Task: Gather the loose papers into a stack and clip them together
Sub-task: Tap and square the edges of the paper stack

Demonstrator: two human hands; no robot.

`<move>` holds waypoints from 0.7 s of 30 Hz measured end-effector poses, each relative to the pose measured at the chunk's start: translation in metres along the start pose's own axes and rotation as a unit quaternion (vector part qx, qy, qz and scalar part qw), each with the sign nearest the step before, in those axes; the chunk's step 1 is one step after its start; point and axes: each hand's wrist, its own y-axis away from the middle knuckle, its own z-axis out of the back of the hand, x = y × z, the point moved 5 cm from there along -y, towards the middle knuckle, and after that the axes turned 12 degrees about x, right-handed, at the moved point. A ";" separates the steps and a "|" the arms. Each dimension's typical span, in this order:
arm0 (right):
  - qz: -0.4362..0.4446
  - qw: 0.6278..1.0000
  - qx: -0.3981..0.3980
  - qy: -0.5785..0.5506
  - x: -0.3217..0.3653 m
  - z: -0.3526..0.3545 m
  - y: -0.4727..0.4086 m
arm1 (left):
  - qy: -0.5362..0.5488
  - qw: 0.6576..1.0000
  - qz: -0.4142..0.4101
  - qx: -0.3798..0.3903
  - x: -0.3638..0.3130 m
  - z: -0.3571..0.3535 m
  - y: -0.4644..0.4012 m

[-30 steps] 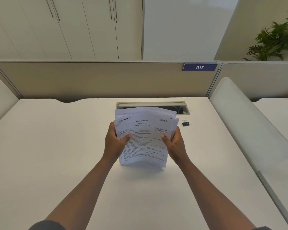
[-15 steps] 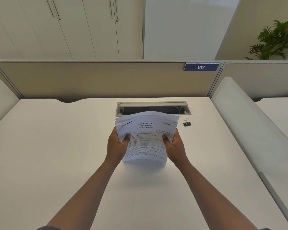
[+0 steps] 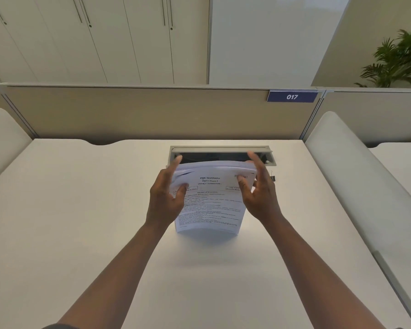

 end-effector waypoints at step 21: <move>-0.178 0.944 0.164 -0.223 -0.051 -0.045 0.022 | 0.278 0.909 0.263 0.164 0.049 -0.042 0.021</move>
